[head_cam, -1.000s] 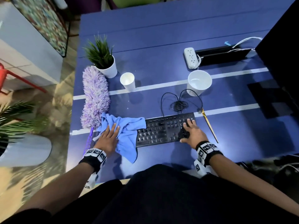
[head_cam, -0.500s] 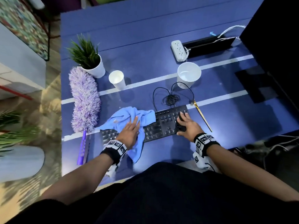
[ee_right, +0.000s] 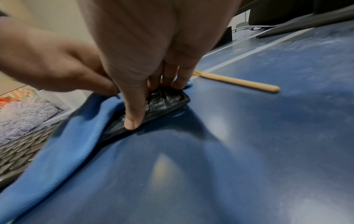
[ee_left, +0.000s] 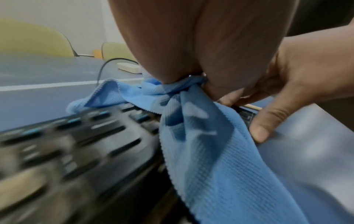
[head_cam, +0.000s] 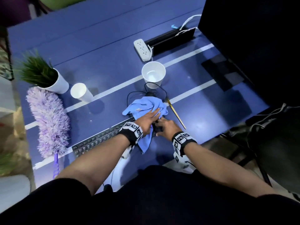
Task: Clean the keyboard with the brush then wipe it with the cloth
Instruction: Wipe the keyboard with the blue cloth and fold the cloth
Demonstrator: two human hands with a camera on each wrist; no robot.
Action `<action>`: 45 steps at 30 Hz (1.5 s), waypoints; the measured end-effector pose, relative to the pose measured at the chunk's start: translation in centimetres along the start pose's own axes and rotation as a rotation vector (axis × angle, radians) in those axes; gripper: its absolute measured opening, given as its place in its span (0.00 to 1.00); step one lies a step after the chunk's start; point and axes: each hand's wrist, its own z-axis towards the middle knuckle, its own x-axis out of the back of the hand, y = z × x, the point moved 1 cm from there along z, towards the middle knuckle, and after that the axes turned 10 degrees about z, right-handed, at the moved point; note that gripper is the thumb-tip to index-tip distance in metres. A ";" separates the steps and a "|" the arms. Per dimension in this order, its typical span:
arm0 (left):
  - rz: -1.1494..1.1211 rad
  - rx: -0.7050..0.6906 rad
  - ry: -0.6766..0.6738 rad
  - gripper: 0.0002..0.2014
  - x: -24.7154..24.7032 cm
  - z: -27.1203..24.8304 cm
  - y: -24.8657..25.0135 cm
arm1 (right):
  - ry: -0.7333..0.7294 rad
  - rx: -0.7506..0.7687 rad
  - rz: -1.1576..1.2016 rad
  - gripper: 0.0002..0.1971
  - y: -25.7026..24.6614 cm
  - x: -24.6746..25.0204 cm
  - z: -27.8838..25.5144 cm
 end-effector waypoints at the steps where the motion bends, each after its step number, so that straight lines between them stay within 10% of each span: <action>1: -0.031 0.014 0.017 0.42 -0.4 -1.4 -0.4 | 0.000 0.024 0.014 0.23 0.1 0.0 0.1; 8: 0.027 0.210 0.166 0.56 -7.4 -18.6 -4.4 | -0.027 -0.078 -0.005 0.29 1.0 -1.0 0.7; 17: -0.067 0.765 0.273 0.30 -11.3 -34.8 -7.0 | -0.051 -0.108 -0.074 0.29 1.0 -1.1 0.6; 23: -0.115 0.871 0.494 0.39 -8.0 -31.4 -4.9 | -0.008 -0.123 0.013 0.29 1.1 -1.0 0.2; 29: -0.062 0.925 0.375 0.38 -10.9 -31.3 -5.7 | -0.028 -0.143 0.004 0.29 0.7 -0.8 0.3; 45: -0.014 0.396 0.244 0.29 -4.9 -10.8 -1.7 | -0.043 -0.101 -0.027 0.30 1.3 -1.0 0.2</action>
